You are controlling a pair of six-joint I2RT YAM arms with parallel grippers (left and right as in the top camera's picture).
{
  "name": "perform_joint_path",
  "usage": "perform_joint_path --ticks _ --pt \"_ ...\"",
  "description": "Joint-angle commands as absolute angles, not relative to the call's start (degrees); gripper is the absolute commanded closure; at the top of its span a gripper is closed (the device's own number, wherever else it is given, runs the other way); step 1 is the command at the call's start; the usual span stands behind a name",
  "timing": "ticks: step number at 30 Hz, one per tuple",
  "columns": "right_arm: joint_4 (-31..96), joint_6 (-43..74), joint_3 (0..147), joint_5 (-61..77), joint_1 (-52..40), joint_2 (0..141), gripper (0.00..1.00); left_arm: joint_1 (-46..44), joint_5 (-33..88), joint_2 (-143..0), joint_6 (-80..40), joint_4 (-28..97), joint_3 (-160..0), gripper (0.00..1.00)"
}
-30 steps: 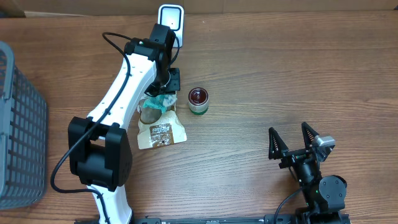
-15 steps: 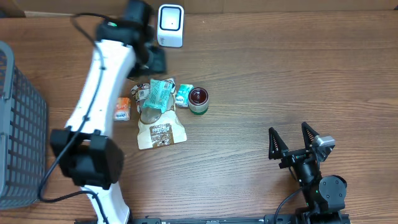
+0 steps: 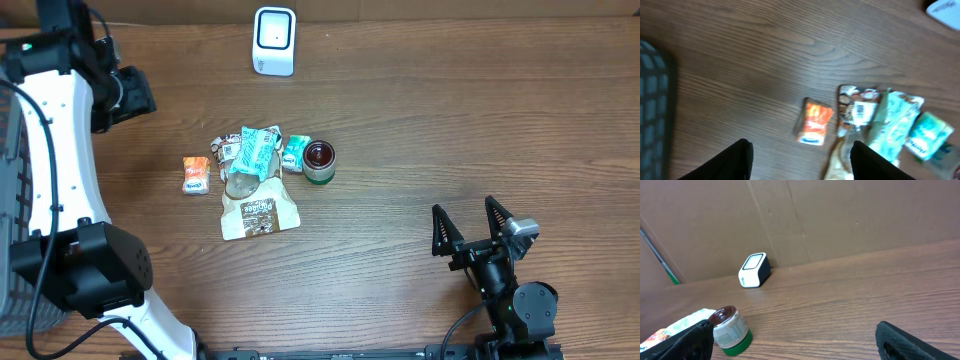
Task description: Scan the item barcode
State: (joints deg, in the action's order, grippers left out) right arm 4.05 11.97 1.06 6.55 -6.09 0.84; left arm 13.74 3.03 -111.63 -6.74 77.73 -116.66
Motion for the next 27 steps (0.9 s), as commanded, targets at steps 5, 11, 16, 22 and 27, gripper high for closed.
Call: perform_joint_path --ticks 5,11,16,22,27 --pt "3.57 12.67 0.45 6.92 -6.42 0.16 0.00 13.87 7.44 -110.69 7.70 77.54 -116.33 0.26" --pt "3.31 14.98 1.93 15.51 -6.42 0.51 0.00 13.87 7.05 -110.72 7.70 77.45 -116.33 0.00" --pt "6.59 14.92 10.41 18.35 -6.42 7.97 0.00 13.85 7.07 -110.74 7.70 77.32 -116.33 0.00" --pt "17.19 11.44 29.21 22.04 -6.42 27.35 0.00 13.85 7.07 -110.74 7.70 77.32 -116.33 0.00" --pt "34.22 11.44 50.13 22.22 -6.44 47.81 0.00 13.85 7.07 -110.74 7.70 77.32 -116.33 0.00"
